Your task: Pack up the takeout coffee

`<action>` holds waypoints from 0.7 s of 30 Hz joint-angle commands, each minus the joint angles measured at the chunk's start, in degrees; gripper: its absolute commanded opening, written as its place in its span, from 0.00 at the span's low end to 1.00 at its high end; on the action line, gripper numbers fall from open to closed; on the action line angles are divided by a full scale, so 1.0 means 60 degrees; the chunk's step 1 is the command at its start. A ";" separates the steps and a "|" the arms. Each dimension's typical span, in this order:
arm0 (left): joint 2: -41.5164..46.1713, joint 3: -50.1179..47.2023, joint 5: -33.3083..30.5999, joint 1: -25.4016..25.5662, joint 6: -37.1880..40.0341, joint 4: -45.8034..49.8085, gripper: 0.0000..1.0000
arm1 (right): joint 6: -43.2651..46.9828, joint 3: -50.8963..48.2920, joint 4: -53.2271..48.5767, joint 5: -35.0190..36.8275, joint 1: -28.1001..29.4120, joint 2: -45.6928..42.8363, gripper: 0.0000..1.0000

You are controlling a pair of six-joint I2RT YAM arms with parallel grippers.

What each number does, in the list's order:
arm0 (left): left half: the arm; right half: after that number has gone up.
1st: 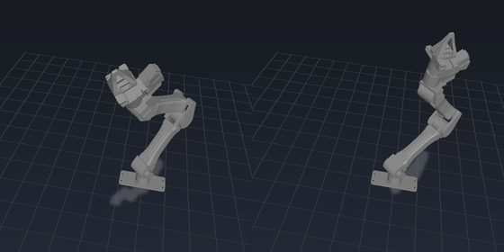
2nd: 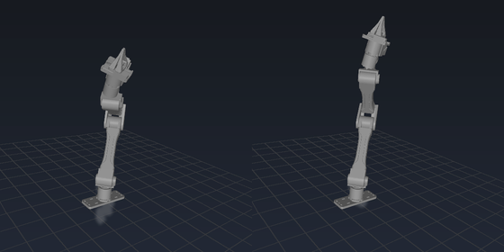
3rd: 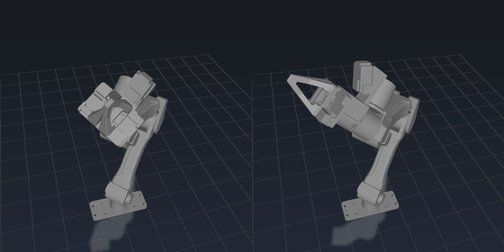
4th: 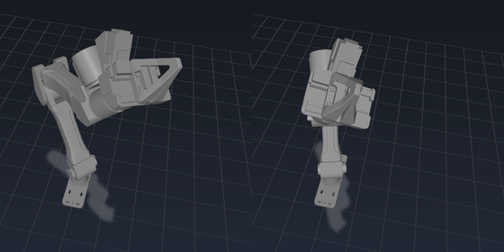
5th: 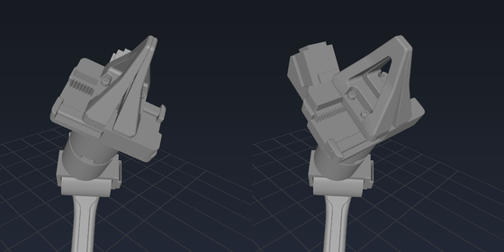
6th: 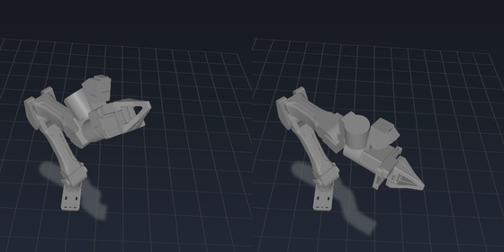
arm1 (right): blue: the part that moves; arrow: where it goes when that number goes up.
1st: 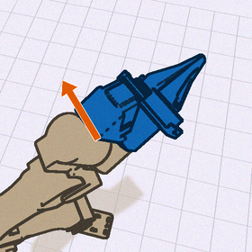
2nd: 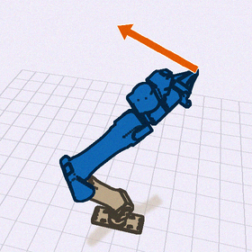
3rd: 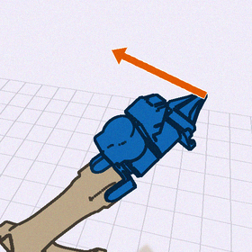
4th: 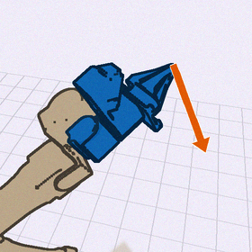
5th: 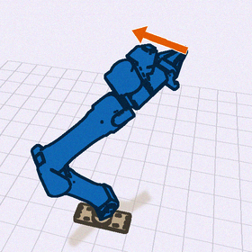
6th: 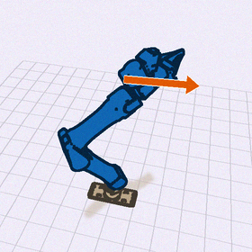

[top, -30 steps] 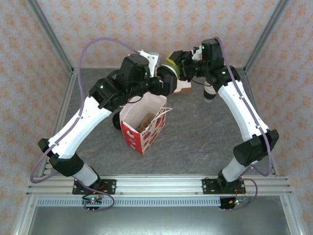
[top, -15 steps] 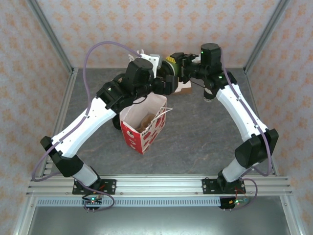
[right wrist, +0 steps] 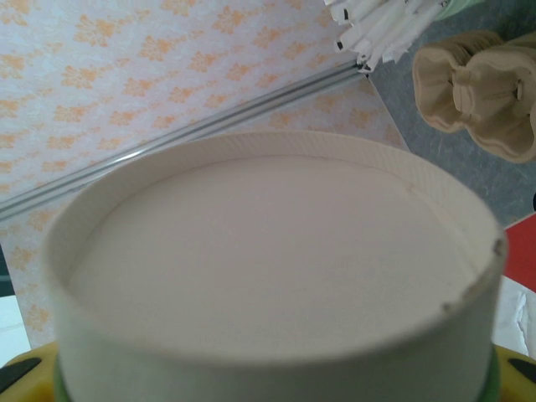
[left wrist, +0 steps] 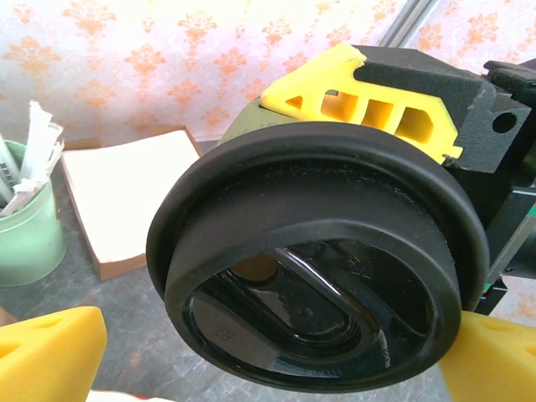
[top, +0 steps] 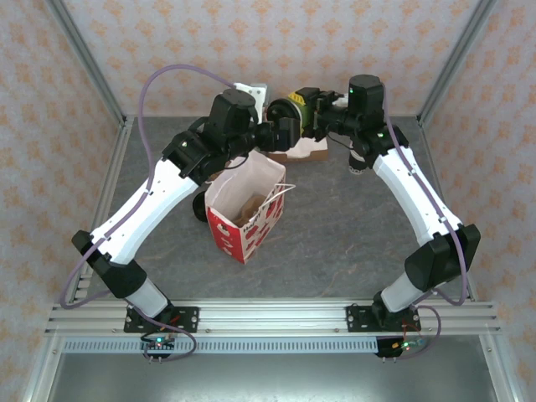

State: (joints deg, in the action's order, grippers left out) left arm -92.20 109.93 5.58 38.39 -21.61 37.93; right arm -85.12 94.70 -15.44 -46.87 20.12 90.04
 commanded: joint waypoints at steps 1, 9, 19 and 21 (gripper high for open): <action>-0.0259 0.0367 0.0394 -0.0114 -0.0197 -0.0239 1.00 | -0.0117 -0.0109 0.0433 -0.0420 0.0058 -0.0366 0.36; -0.0510 0.0558 0.0881 -0.0213 -0.0304 -0.0464 1.00 | -0.0288 -0.0178 0.0606 -0.0464 0.0059 -0.0377 0.36; -0.0778 0.0895 0.1879 -0.0422 -0.0359 -0.0615 1.00 | -0.0472 -0.0441 0.0772 -0.0479 0.0060 -0.0418 0.36; -0.0822 0.0956 0.2167 -0.0422 -0.0326 -0.0688 1.00 | -0.0454 -0.0454 0.0744 -0.0479 0.0056 -0.0431 0.36</action>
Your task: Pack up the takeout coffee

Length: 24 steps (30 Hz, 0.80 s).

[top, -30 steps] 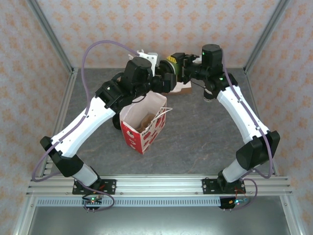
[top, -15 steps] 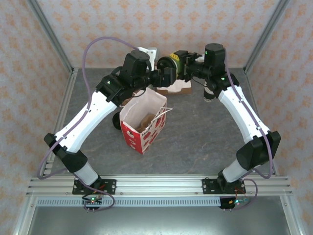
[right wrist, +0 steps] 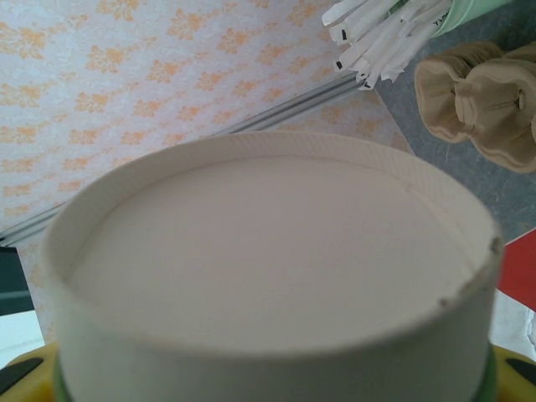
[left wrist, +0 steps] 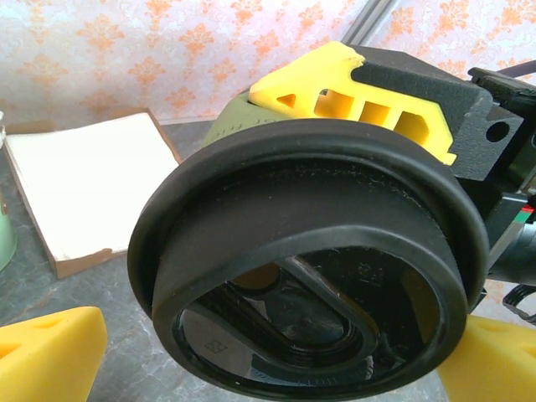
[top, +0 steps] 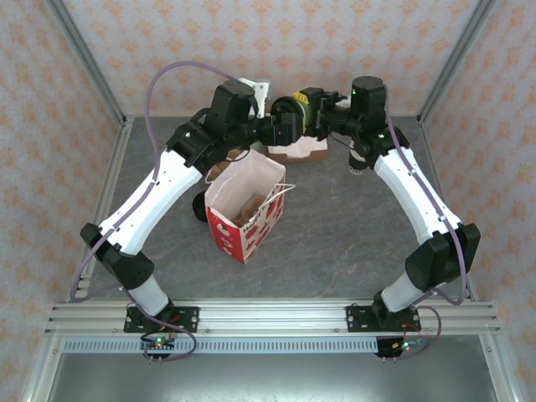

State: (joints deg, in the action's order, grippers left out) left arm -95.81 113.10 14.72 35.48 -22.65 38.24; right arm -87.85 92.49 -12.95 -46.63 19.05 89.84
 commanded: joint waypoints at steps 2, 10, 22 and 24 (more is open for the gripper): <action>-0.0280 0.0442 0.0736 0.0062 -0.0171 -0.0731 1.00 | 0.0007 -0.0107 0.0293 -0.0526 0.0232 -0.0384 0.36; -0.0458 0.0784 0.1446 0.0062 -0.0081 -0.0826 1.00 | 0.0036 -0.0208 0.0157 -0.0536 0.0235 -0.0433 0.37; -0.0061 0.0429 0.1946 0.0033 -0.0011 -0.0899 1.00 | 0.0126 -0.0288 -0.0063 -0.0364 0.0131 -0.0584 0.37; -0.0072 0.0429 0.1776 0.0033 0.0034 -0.0773 1.00 | 0.0140 -0.0326 -0.0065 -0.0357 0.0135 -0.0605 0.37</action>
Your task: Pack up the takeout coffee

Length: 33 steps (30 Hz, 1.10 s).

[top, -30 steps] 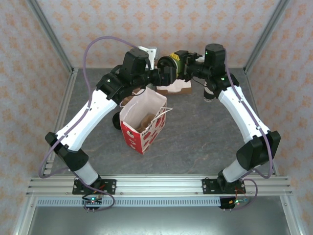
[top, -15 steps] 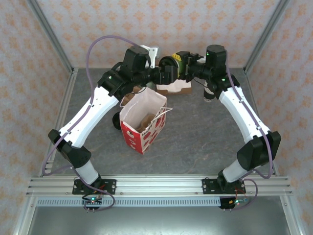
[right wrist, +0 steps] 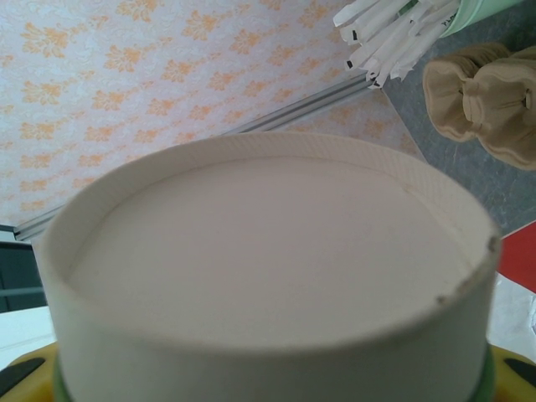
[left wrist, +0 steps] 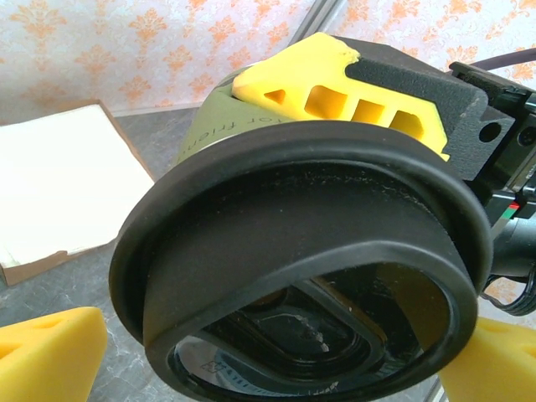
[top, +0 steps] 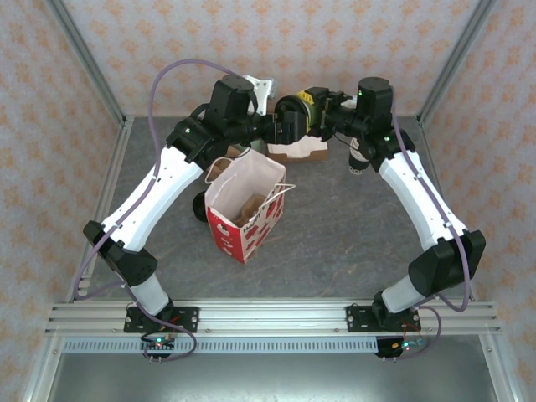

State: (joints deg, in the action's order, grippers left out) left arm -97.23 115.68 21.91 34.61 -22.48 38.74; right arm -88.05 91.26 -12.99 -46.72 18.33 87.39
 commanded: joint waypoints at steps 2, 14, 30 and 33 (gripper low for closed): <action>0.0165 -0.0057 0.0064 0.0183 -0.0017 -0.0703 1.00 | 0.0194 -0.0115 -0.0112 -0.0400 0.0255 -0.0195 0.37; -0.0738 0.0996 0.0196 0.0019 -0.0194 -0.0601 1.00 | 0.0472 -0.0036 -0.0522 -0.0506 0.0245 -0.0250 0.37; 0.1200 -0.0827 0.1831 -0.0802 -0.0377 -0.0312 1.00 | 0.0575 0.0379 -0.0708 -0.0404 -0.0096 0.0013 0.36; 0.0870 -0.0504 0.2714 -0.0832 -0.0858 -0.0400 1.00 | 0.0559 0.0375 -0.0743 -0.0403 -0.0096 0.0035 0.36</action>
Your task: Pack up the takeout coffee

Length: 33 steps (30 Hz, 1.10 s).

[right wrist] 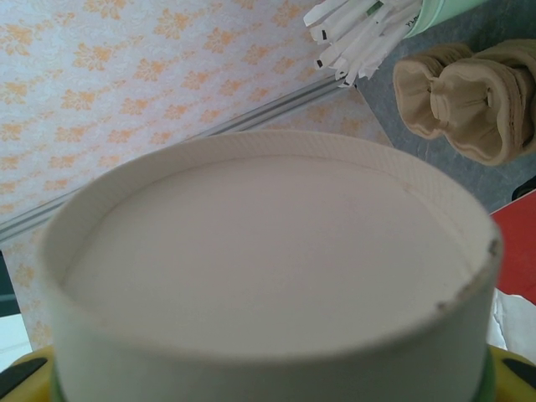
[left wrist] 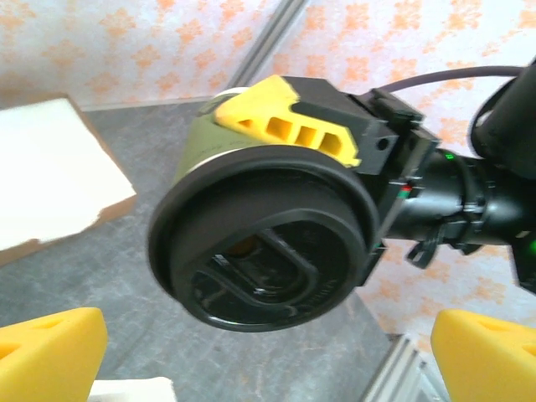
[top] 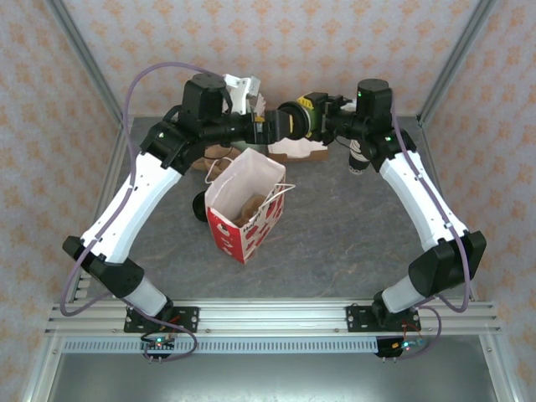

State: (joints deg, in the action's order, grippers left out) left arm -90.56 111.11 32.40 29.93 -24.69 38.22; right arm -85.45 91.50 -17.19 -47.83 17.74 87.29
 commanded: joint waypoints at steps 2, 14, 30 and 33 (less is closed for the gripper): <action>-0.0471 0.0426 0.1380 -0.0049 -0.0787 -0.0305 1.00 | 0.0090 0.0344 -0.0077 -0.0246 -0.0005 0.0086 0.36; -0.1217 0.1351 0.0803 0.0010 -0.0735 0.0391 1.00 | 0.0033 0.0394 0.0030 -0.0304 0.0003 0.0145 0.36; -0.1546 0.1481 -0.0447 0.0838 -0.0470 0.0649 0.97 | -0.0230 0.0233 0.0243 -0.0290 -0.0004 0.0090 0.36; -0.1633 0.1448 -0.0694 0.0934 -0.0527 0.0633 0.98 | -0.0278 0.0205 0.0284 -0.0304 0.0003 0.0095 0.36</action>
State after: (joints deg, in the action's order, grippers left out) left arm -98.80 118.58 28.51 33.87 -28.23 41.32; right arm -85.76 91.92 -18.02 -47.88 17.23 88.03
